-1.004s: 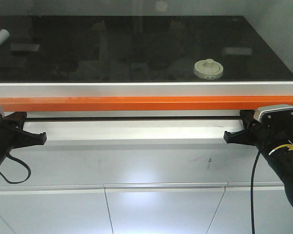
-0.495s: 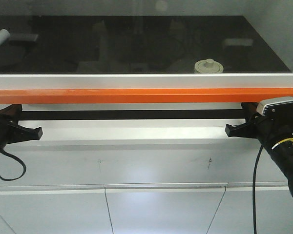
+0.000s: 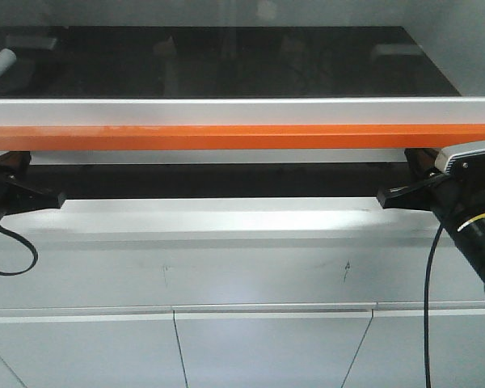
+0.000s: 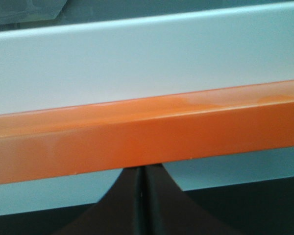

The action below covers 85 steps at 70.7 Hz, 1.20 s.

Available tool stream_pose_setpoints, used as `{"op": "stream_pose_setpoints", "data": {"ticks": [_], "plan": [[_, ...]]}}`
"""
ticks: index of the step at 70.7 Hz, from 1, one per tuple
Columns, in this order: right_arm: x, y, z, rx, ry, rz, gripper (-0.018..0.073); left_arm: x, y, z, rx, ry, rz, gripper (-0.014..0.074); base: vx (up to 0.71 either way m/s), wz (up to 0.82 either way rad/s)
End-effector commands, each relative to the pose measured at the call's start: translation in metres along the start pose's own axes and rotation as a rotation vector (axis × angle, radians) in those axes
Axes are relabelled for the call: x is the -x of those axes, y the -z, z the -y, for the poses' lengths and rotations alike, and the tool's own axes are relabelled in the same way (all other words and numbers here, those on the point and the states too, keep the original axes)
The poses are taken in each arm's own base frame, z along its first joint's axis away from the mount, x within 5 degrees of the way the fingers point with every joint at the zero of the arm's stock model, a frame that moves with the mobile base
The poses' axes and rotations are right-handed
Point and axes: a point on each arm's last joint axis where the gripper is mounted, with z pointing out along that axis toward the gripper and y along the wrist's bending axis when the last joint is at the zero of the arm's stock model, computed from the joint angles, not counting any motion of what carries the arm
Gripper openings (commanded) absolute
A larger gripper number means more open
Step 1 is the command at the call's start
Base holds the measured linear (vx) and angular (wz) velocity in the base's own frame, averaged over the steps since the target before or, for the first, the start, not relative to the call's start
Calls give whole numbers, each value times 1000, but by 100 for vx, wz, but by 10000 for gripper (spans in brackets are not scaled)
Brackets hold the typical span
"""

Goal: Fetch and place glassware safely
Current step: 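Lift the orange sash handle upward with both grippers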

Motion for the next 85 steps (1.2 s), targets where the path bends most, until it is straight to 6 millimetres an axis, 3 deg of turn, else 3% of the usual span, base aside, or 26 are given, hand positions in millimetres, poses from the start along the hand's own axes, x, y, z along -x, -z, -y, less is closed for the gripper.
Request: {"op": "stream_pose_setpoints", "data": {"ticks": [1,33,58,85], "plan": [[52,-9,4,-5,21,259,-1,65,6,-4,23,6,373,-7,0,0],[100,-5,7,-18,48,356,-1,90,24,-6,33,7,459,-7,0,0],[128,11,6,-26,65,424,-1,109,42,-7,38,5,511,-7,0,0],[135,17,6,-31,69,409,-1,112,46,-8,38,5,500,-7,0,0]]}}
